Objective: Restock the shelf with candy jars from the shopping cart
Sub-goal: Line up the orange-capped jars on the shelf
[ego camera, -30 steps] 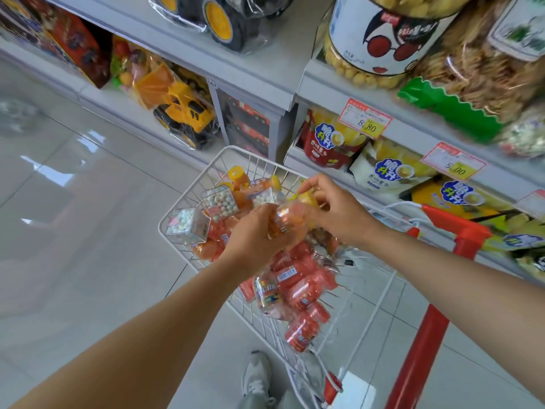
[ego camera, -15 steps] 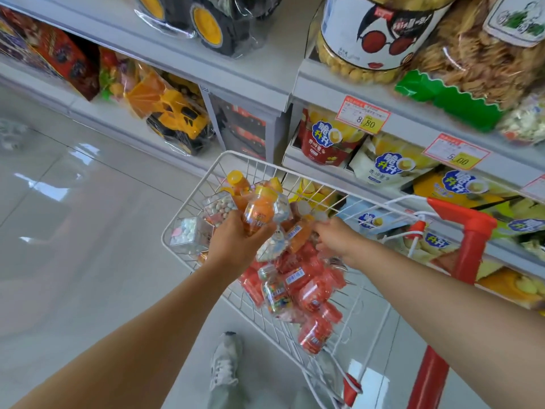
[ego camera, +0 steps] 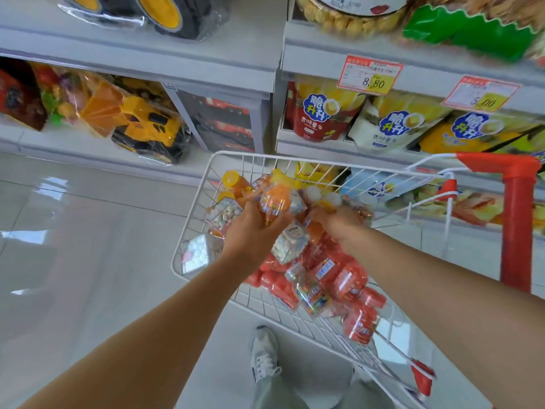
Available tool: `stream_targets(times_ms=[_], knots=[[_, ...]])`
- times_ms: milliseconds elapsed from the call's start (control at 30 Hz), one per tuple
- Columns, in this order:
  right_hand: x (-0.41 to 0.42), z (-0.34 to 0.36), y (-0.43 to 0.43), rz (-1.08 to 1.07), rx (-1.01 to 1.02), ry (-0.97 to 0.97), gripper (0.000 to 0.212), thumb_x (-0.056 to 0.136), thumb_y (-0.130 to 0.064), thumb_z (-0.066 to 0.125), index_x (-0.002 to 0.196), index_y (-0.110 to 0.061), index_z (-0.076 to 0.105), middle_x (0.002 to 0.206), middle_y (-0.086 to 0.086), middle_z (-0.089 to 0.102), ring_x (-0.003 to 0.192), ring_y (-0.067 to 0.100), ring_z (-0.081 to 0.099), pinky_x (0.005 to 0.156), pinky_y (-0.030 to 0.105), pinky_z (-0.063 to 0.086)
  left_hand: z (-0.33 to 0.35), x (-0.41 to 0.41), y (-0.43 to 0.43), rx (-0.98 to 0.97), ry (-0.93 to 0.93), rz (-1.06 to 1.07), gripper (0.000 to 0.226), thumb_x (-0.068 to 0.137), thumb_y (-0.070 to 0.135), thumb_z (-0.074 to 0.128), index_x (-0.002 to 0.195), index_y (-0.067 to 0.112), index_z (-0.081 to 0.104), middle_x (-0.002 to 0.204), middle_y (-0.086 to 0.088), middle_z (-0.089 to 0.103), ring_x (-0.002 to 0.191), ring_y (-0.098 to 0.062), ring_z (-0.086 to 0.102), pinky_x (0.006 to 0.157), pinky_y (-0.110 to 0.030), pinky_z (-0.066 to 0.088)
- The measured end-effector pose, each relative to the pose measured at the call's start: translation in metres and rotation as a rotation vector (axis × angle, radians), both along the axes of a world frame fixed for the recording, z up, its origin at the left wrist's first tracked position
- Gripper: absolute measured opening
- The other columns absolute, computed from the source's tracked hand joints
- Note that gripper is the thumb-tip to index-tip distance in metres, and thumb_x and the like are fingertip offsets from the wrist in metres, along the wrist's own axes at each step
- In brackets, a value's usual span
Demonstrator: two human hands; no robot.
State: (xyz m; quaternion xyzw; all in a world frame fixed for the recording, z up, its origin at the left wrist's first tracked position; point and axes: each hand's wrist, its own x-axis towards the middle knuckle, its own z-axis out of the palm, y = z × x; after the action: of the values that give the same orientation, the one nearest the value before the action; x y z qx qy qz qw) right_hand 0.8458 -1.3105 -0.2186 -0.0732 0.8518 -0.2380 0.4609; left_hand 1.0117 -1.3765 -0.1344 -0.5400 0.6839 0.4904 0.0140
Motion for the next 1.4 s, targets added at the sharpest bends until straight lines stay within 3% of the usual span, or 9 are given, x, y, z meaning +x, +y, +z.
stream_targets(times_ms=[100,200,333,500,667,833,1033,1200,1400], knots=[[0.002,0.009,0.003,0.027,-0.060,-0.024,0.052,0.073,-0.047,0.073,0.109,-0.011,0.062,0.089,0.005,0.069,0.073,0.017,0.065,0.050,0.022,0.041,0.001,-0.002,-0.003,0.033,0.020,-0.026,0.043,0.085,0.058,0.057,0.093,0.017,0.047,0.082,-0.009,0.061,0.080,-0.026,0.064,0.068,-0.041,0.052],[-0.005,0.020,0.010,0.052,-0.192,0.001,0.072,0.049,-0.052,0.080,0.109,-0.016,0.062,0.096,0.001,0.071,0.090,0.018,0.068,0.073,0.031,0.052,0.006,-0.005,-0.004,0.059,0.073,-0.030,0.039,0.086,0.053,0.059,0.081,0.019,0.041,0.075,-0.008,0.054,0.069,-0.027,0.059,0.063,-0.041,0.049],[-0.019,0.067,0.019,0.025,-0.332,-0.045,0.042,0.081,-0.041,0.073,0.112,-0.021,0.052,0.104,-0.002,0.065,0.095,0.015,0.064,0.083,0.031,0.051,0.022,-0.013,-0.005,0.089,0.158,0.004,0.034,0.088,0.048,0.061,0.090,0.016,0.048,0.074,-0.002,0.051,0.062,-0.016,0.047,0.059,-0.037,0.045],[-0.043,0.126,0.030,0.077,-0.503,-0.045,0.034,0.083,-0.053,0.064,0.098,-0.023,0.066,0.096,0.000,0.074,0.098,0.014,0.067,0.095,0.036,0.045,0.057,-0.039,0.003,0.118,0.259,0.033,0.029,0.090,0.040,0.061,0.098,0.013,0.054,0.093,-0.015,0.067,0.083,-0.030,0.066,0.063,-0.030,0.049],[-0.070,0.171,0.047,-0.023,-0.654,-0.008,0.024,0.084,-0.043,0.063,0.090,-0.020,0.060,0.084,0.005,0.069,0.087,0.021,0.067,0.090,0.040,0.050,0.092,-0.073,0.029,0.228,0.403,0.079,0.058,0.078,0.056,0.065,0.119,0.016,0.055,0.110,-0.015,0.065,0.097,-0.029,0.064,0.088,-0.046,0.052],[-0.109,0.211,0.087,-0.081,-0.739,-0.062,0.030,0.090,-0.050,0.057,0.085,-0.021,0.054,0.075,0.005,0.057,0.071,0.023,0.060,0.064,0.028,0.048,0.123,-0.119,0.075,0.272,0.507,0.183,0.014,0.095,0.042,0.050,0.095,0.029,0.056,0.092,-0.004,0.067,0.076,-0.021,0.064,0.066,-0.026,0.048],[-0.170,0.263,0.146,-0.128,-0.900,-0.214,0.036,0.084,-0.038,0.044,0.057,-0.022,0.061,0.062,0.003,0.055,0.061,0.018,0.054,0.062,0.030,0.045,0.163,-0.183,0.138,0.209,0.640,0.200,0.015,0.093,0.023,0.050,0.091,0.011,0.059,0.079,-0.010,0.064,0.063,-0.022,0.059,0.067,-0.033,0.053],[-0.221,0.296,0.194,-0.073,-0.923,-0.154,0.031,0.082,-0.036,0.042,0.077,-0.014,0.064,0.081,0.011,0.063,0.077,0.021,0.060,0.069,0.033,0.051,0.200,-0.234,0.185,0.214,0.686,0.163,0.008,0.094,0.019,0.052,0.098,0.014,0.057,0.096,-0.013,0.064,0.075,-0.026,0.065,0.060,-0.015,0.053],[-0.268,0.330,0.228,-0.068,-1.047,0.060,0.041,0.077,-0.050,0.057,0.101,-0.016,0.056,0.103,0.010,0.063,0.094,0.024,0.065,0.070,0.038,0.056,0.242,-0.283,0.216,0.073,0.760,0.108,0.037,0.074,0.035,0.062,0.102,0.011,0.062,0.092,-0.011,0.066,0.082,-0.030,0.067,0.079,-0.040,0.056]])
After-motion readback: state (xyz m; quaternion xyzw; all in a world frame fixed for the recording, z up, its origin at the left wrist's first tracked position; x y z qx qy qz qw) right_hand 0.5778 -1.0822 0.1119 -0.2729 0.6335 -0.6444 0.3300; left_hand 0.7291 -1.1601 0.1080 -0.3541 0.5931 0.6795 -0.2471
